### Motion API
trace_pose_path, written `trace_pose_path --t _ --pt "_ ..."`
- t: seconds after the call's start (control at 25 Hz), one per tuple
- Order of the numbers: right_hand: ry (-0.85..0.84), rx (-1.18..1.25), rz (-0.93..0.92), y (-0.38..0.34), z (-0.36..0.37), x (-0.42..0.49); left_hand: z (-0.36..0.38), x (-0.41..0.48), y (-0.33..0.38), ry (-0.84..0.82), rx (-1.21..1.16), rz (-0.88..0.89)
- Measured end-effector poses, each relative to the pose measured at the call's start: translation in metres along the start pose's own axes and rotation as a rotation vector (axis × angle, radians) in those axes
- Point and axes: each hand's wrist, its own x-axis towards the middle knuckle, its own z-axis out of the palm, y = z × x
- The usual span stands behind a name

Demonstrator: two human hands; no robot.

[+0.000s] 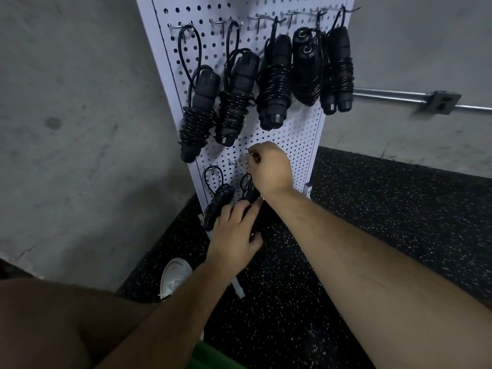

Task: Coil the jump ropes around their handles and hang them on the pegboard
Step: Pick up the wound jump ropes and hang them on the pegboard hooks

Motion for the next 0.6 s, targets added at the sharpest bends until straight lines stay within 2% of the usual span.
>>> trace_pose_path --t 0.28,0.6 --pt "0.013 0.045 -0.01 0.012 -0.012 -0.005 0.003 0.01 -0.007 0.033 -0.009 -0.008" --pt "0.096 0.136 0.171 0.027 -0.019 -0.01 0.003 0.012 -0.009 0.02 -0.019 -0.026"
